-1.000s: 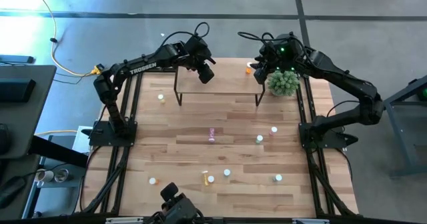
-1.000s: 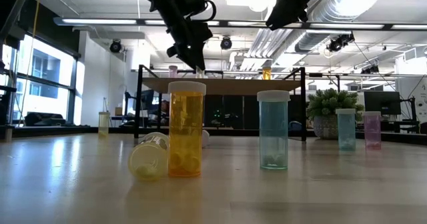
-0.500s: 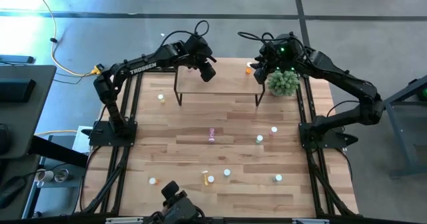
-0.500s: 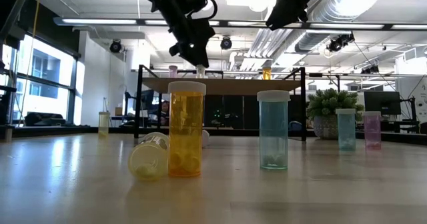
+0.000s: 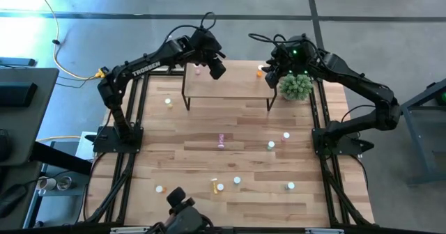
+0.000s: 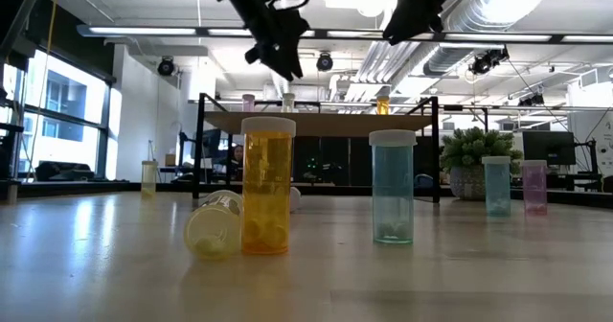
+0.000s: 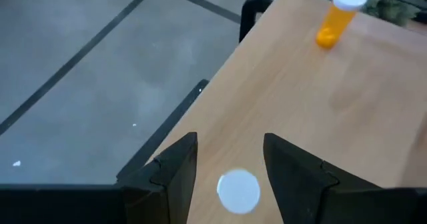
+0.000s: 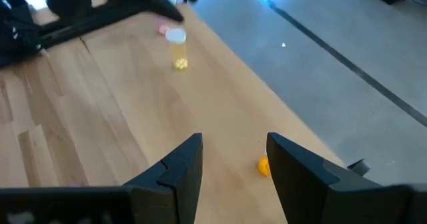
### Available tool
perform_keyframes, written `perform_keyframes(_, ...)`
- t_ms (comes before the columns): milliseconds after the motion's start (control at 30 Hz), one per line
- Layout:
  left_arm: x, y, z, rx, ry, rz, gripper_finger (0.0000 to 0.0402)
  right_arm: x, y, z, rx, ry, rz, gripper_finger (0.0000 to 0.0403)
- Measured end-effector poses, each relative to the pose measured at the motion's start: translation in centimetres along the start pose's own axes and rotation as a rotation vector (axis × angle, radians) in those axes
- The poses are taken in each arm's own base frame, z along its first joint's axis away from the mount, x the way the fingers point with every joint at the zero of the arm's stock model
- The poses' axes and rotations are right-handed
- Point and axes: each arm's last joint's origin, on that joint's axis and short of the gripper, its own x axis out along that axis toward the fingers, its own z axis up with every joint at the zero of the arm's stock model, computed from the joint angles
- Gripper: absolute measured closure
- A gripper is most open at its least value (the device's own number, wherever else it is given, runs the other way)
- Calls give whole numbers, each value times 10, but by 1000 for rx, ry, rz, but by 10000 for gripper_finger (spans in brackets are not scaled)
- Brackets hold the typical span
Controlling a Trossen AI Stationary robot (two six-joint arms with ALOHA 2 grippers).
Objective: Pick and place medicine bottles onto shelf by color
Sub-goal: Put the left blue pill bottle on the shelf
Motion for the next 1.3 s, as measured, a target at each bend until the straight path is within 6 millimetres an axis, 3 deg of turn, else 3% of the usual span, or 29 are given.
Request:
perform_keyframes(333,-12,-13,-10,72,162,-146,241,3,30,-13,-77,86,92,244)
perform_keyframes(733,-30,-48,-10,181,135,-209,241,30,66,-56,-130,195,189,244)
perform_keyframes(1200,-44,-94,-21,291,189,-292,241,34,111,-100,-140,327,290,244)
perform_keyframes(1300,-40,-107,-32,305,213,-313,241,35,117,-112,-144,365,300,244)
